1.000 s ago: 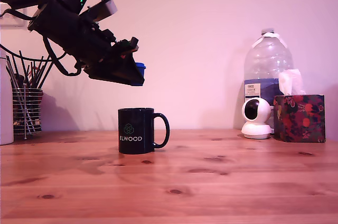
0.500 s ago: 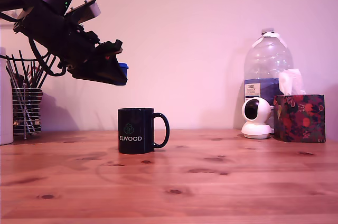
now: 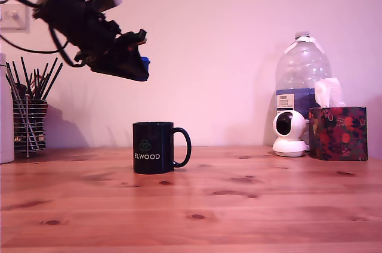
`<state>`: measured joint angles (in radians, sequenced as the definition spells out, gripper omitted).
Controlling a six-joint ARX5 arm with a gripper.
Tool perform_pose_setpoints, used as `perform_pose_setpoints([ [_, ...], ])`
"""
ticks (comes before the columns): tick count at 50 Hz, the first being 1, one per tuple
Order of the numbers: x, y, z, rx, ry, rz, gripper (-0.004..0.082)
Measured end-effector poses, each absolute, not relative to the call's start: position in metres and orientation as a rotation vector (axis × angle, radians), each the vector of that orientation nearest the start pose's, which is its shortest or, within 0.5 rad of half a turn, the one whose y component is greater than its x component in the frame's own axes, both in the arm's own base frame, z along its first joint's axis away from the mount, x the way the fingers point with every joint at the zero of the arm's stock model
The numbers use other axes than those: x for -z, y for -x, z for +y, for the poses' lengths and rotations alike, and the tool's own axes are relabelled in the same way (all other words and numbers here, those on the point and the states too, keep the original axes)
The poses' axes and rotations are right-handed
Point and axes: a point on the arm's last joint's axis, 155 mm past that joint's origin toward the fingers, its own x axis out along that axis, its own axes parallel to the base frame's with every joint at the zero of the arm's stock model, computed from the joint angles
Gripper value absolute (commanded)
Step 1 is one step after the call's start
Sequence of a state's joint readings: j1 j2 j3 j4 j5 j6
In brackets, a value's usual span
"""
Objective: Pick up the coffee capsules from the table one by one and drop them inside the nearest coffee cup
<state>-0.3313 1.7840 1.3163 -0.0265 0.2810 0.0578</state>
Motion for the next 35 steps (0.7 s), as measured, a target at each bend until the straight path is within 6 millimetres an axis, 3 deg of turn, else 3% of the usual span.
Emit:
perform_pose_setpoints([
  [16,-0.135,-0.508,-0.229,0.608,-0.072,0.654,0.0198],
  [35,-0.132,-0.519,-0.241,0.621,-0.076,0.661,0.0198],
])
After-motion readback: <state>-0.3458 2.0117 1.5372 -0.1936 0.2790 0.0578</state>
